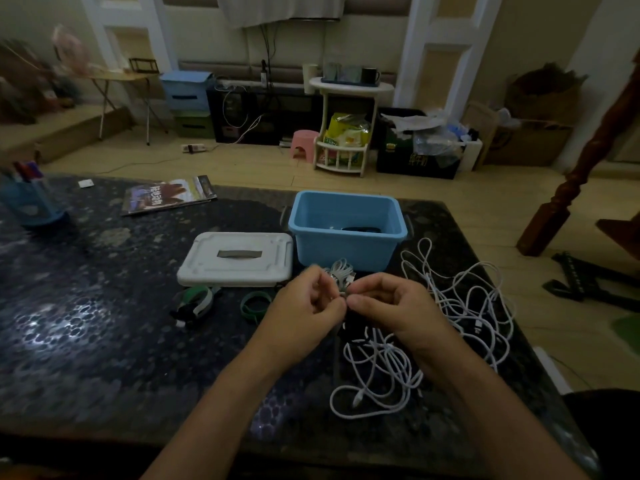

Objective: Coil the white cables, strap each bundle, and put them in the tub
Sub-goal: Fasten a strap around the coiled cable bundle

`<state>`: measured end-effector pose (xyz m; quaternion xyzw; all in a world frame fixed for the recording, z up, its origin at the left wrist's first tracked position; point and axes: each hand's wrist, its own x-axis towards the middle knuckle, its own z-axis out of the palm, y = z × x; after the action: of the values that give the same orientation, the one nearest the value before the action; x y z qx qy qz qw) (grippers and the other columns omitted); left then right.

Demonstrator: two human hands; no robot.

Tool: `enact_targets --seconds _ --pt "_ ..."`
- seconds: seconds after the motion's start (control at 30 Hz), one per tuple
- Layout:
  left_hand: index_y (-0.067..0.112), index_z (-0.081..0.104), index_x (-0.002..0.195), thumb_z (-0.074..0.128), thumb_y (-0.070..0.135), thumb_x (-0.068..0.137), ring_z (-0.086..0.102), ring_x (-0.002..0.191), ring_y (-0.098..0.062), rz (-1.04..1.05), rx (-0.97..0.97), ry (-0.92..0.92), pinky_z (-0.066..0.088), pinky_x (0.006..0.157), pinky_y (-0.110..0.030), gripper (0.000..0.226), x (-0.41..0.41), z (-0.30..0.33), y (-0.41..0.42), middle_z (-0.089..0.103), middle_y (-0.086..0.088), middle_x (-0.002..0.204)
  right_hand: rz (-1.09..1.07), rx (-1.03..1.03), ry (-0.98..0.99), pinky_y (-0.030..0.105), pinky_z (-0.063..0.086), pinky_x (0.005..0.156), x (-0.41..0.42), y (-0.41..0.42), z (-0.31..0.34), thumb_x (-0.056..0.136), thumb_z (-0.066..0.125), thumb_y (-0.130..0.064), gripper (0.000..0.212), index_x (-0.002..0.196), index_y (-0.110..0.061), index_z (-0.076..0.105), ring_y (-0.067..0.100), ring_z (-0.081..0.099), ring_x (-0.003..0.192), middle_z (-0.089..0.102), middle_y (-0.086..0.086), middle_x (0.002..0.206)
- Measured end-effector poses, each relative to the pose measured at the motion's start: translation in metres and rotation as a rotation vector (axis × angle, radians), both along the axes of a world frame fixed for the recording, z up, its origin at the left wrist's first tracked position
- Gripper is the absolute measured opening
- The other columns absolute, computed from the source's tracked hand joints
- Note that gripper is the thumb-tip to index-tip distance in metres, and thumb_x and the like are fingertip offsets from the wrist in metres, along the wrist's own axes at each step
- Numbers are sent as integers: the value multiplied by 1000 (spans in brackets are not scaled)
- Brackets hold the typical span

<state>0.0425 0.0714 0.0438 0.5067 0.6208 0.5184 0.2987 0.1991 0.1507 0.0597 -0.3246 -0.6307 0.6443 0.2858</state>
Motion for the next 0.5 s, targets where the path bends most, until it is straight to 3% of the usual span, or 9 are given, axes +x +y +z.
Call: enact_targets --seconds 0.1,0.23,0.4,0.5 --pt "23 56 93 65 10 88 49 55 -19 -31 29 26 41 55 -36 17 1 1 0 55 -5 60 2 -85 -2 20 57 73 0 0 3 83 75 -4 11 93 -7 73 14 71 83 76 11 89" --pt "26 57 86 64 13 88 46 54 -8 -50 43 145 39 55 -27 15 1 1 0 59 -6 73 18 -158 -28 15 50 59 -1 2 4 87 70 -6 5 88 -11 74 7 68 70 73 1 79" --pt "35 53 88 59 26 89 53 82 -9 -116 3 265 46 72 -28 11 3 0 -2 53 3 93 22 -232 -80 18 51 57 -4 8 6 93 63 -8 11 89 -8 73 10 69 68 74 7 83" --pt "31 53 90 60 20 92 52 79 -8 -176 2 286 47 72 -29 13 4 0 -2 55 6 95 -16 -137 -155 24 54 66 -5 13 4 95 62 -8 12 91 -7 73 12 68 72 73 7 81"
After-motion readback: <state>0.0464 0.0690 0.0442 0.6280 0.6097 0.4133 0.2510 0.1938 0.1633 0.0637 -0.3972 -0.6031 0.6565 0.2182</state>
